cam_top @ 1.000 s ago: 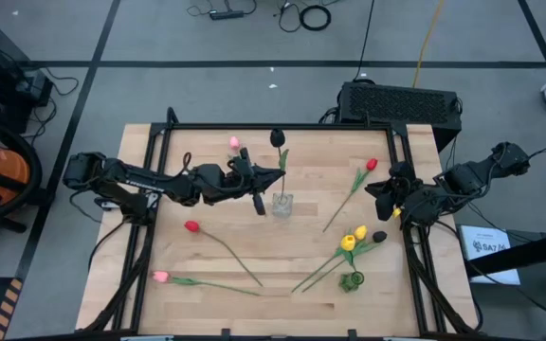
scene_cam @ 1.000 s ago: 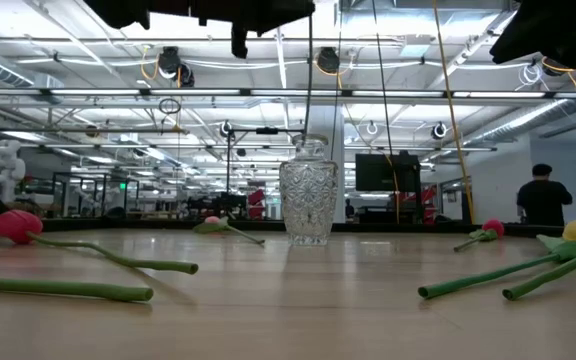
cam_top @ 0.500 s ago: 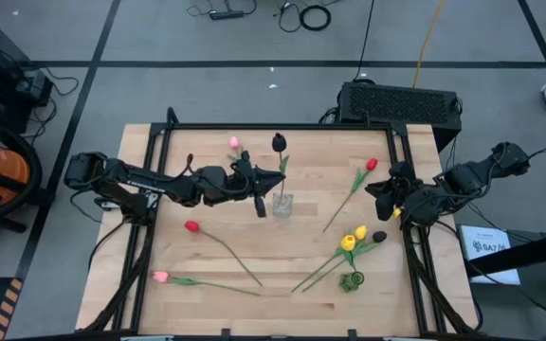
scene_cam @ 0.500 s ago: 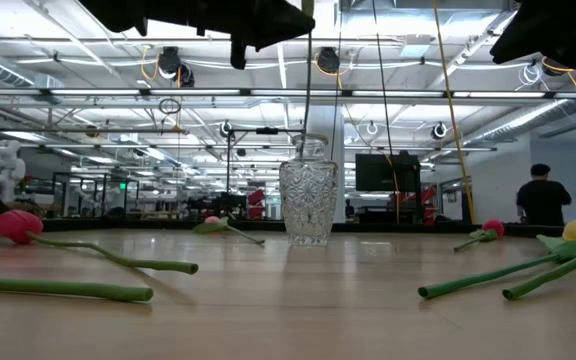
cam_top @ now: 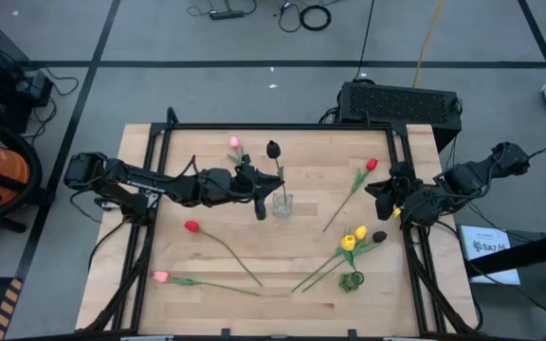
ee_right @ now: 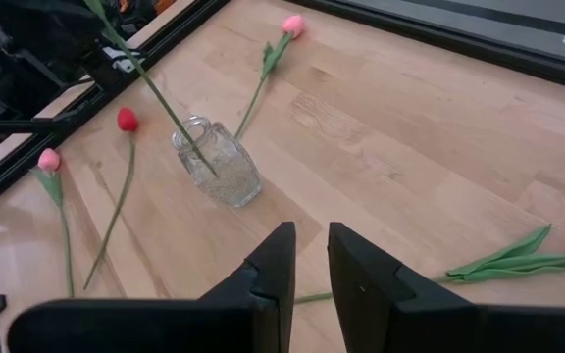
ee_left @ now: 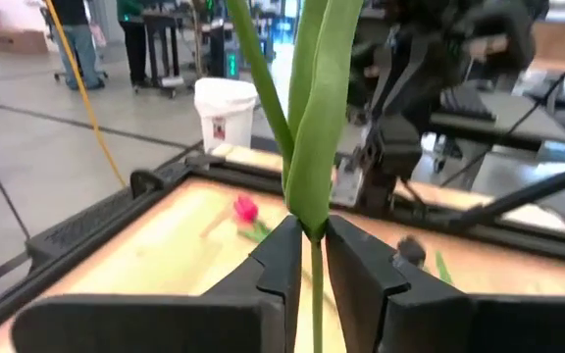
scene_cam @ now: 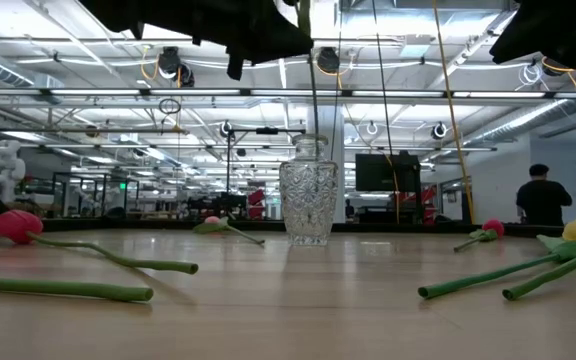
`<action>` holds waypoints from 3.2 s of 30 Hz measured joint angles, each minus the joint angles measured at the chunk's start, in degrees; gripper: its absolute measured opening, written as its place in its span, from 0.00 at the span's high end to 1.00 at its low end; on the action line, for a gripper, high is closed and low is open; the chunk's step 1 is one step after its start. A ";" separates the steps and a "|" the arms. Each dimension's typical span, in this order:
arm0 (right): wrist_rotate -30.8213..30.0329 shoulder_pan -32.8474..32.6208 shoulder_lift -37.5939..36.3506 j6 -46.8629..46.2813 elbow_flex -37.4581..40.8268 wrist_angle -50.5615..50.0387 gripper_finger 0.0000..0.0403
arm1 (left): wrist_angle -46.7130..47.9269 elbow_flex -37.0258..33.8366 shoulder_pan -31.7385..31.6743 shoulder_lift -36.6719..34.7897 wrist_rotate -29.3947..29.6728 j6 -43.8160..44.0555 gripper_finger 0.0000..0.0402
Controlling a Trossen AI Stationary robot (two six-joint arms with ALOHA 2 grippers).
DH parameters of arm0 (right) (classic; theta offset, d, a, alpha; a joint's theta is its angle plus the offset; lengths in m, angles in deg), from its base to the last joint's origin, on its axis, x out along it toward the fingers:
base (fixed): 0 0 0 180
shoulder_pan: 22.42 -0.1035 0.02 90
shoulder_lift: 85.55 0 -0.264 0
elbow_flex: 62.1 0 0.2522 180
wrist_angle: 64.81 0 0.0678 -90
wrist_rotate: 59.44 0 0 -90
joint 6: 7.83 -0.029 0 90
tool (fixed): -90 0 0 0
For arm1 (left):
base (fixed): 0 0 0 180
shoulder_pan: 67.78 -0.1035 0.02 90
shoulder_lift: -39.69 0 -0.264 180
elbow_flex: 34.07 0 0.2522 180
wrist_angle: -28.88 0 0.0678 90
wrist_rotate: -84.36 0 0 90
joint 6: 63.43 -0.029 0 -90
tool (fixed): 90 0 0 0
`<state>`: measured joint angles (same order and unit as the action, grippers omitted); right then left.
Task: Sort flowers into vase by color
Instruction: Put the top black flower into the transparent vase, then put the top pink flower into the green vase
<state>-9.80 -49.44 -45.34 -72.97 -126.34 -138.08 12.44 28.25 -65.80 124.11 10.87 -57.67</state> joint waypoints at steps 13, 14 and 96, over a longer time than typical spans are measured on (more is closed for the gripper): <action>-1.94 -0.02 0.00 -5.67 0.00 0.04 0.86 | 8.19 0.02 0.00 0.00 -2.44 5.92 0.48; -2.28 -0.02 0.00 -6.21 0.00 0.04 0.86 | 9.84 0.02 0.00 0.00 -3.26 5.94 0.45; -7.58 0.07 0.94 -5.92 0.00 -0.31 0.86 | 46.88 6.61 -36.53 1.71 -18.37 55.08 0.99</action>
<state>-17.38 -49.38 -44.40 -78.89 -126.34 -138.39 59.32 34.85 -102.33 125.82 -7.50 -2.59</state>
